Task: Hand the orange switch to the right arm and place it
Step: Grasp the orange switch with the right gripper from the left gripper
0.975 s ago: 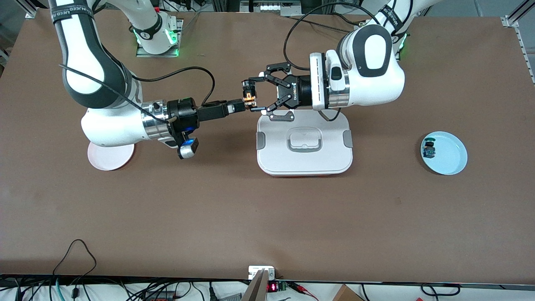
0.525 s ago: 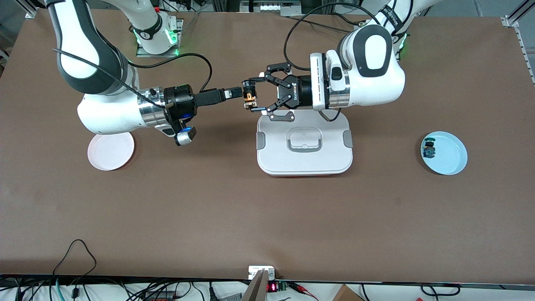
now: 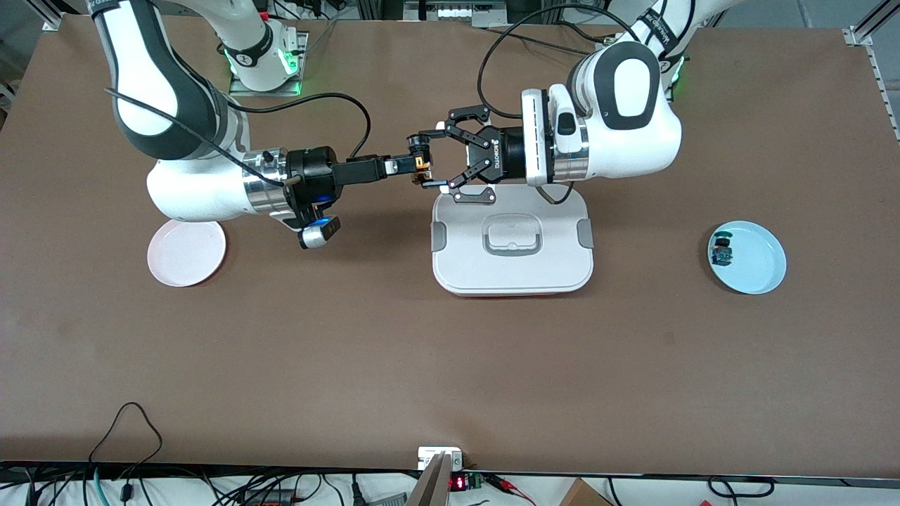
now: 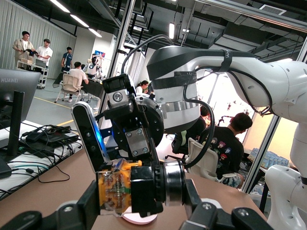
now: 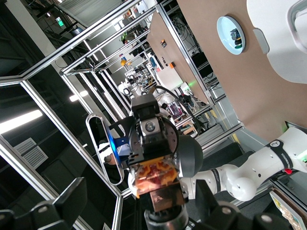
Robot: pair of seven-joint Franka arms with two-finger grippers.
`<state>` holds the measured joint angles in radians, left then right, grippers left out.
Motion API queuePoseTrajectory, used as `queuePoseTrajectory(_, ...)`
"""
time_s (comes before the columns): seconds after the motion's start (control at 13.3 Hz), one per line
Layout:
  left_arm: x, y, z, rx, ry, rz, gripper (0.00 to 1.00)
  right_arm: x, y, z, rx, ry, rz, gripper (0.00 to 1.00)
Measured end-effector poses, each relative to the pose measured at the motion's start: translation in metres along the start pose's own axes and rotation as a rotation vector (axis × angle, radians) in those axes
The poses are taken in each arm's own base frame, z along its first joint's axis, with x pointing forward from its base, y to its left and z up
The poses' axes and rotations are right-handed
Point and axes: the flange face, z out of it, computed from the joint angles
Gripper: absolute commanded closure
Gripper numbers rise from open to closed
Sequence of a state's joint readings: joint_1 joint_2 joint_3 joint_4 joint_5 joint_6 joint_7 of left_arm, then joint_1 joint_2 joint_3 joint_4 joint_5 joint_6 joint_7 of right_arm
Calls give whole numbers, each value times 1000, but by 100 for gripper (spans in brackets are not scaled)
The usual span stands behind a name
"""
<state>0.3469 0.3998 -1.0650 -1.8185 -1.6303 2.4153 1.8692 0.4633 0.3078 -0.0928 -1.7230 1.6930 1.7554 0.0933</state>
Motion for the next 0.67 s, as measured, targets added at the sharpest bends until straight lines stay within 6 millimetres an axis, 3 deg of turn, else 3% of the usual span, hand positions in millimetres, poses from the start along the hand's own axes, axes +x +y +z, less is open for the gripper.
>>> queuePoseTrajectory(0.67,0,0,0,1,1,1,99,3,15,1,-3,1,-26,7)
